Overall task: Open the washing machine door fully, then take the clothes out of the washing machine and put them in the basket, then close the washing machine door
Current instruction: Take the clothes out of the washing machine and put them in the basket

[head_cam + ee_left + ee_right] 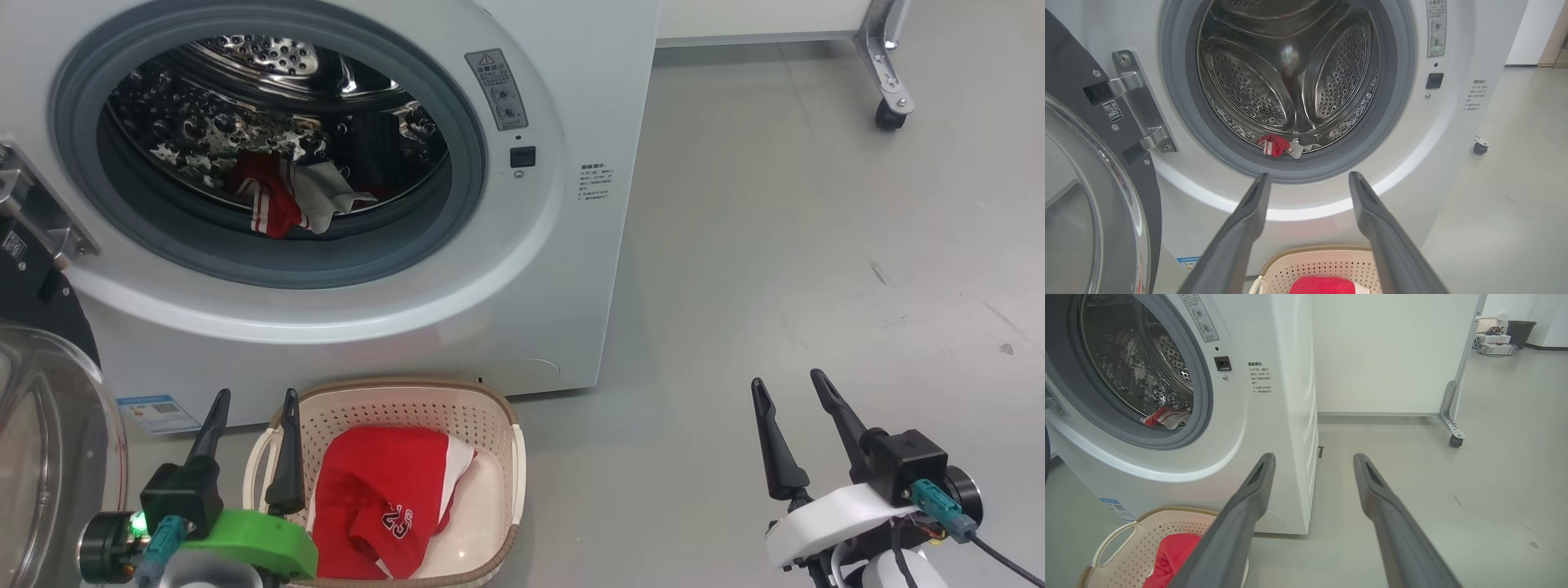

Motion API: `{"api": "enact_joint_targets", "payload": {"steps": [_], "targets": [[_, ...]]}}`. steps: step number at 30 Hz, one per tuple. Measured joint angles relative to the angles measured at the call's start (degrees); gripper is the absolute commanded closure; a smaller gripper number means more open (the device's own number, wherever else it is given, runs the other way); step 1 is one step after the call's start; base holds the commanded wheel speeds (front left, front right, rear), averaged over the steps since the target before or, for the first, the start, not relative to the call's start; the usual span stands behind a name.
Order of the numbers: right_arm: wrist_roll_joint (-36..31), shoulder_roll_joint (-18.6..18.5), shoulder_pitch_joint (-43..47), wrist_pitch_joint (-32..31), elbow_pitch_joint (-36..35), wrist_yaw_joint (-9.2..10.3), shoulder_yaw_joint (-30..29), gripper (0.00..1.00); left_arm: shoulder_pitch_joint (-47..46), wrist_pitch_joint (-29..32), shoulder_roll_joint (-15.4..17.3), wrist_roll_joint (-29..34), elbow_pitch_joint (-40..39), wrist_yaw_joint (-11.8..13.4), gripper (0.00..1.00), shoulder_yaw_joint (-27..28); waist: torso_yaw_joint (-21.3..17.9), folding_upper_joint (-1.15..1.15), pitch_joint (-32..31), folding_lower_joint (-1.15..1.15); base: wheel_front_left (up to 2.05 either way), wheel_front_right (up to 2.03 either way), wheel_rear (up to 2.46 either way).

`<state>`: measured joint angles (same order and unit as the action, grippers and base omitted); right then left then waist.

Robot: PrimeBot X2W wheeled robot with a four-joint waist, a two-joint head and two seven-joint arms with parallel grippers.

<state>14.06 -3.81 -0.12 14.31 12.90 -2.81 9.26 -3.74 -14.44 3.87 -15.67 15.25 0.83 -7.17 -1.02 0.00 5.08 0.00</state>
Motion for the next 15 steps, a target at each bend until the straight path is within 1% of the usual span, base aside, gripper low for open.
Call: {"api": "enact_joint_targets", "payload": {"steps": [2,5,7,13,15], "targets": [[0.00,0.01,0.60,-0.64,-0.65,0.00,0.13,0.00,0.98,0.00,0.08,0.01,-1.26,0.45,0.00,-0.03,-0.17,0.00,-0.43,0.00,0.00,0.00,0.00],[-0.01,0.00,0.73,-0.90,-1.16,0.03,0.15,0.00,1.63,0.00,0.24,0.07,-2.38,0.47,0.00,-0.09,-0.36,0.00,-0.50,0.00,0.00,0.00,0.00],[-0.01,0.01,0.74,-0.91,-1.54,0.45,0.16,0.00,2.03,0.00,0.29,0.08,-3.27,0.54,0.00,-0.18,-0.40,0.00,-0.55,0.00,0.00,0.00,0.00],[-0.01,0.01,1.29,-0.99,-2.42,0.54,0.18,0.00,3.97,0.33,0.60,0.14,-5.22,0.98,0.00,-0.21,-0.45,0.00,-0.70,0.00,0.00,0.00,0.00],[-0.01,0.01,1.66,-1.41,-2.57,0.88,0.18,0.00,4.31,0.55,0.62,0.14,-5.92,1.12,0.00,-0.22,-0.43,0.00,-0.79,0.00,0.00,0.00,0.00]]}}
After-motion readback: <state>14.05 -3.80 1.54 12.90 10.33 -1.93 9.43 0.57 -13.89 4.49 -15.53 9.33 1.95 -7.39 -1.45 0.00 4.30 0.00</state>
